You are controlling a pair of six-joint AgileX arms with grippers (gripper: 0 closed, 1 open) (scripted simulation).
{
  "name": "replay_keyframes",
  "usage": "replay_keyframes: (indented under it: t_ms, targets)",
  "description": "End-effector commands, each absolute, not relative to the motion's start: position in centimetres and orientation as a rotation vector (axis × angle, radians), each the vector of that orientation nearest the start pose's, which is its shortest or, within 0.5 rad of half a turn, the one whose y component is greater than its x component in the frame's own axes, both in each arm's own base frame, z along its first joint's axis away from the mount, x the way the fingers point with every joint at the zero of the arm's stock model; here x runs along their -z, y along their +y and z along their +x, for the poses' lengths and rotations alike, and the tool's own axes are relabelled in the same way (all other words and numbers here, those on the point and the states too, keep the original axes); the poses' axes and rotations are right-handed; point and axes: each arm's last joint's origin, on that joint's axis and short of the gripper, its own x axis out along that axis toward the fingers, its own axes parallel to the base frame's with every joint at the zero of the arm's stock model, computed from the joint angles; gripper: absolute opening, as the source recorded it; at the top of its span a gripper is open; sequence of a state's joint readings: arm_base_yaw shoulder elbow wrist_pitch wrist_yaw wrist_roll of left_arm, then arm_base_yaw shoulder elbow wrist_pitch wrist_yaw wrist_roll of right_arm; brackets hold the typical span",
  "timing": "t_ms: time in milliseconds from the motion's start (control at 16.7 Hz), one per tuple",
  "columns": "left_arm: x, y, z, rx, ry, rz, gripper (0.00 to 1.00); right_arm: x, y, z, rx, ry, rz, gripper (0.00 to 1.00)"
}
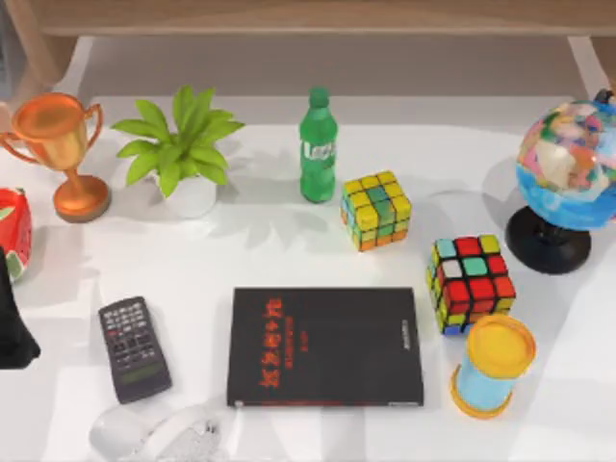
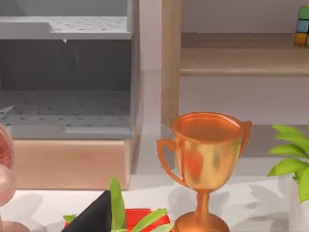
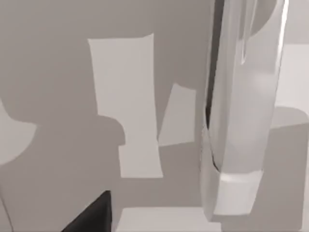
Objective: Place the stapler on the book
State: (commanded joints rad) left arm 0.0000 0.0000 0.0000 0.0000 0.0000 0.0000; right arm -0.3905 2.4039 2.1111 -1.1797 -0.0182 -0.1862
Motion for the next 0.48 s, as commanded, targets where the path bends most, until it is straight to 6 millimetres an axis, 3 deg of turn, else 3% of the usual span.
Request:
replay_keyframes:
  t_ms: [480]
  targets:
    - [-16.0, -0.1, 10.6, 0.0, 0.0, 0.0, 1.0, -14.0, -17.7, 48.3, 0.157, 1.464, 0.145, 1.0]
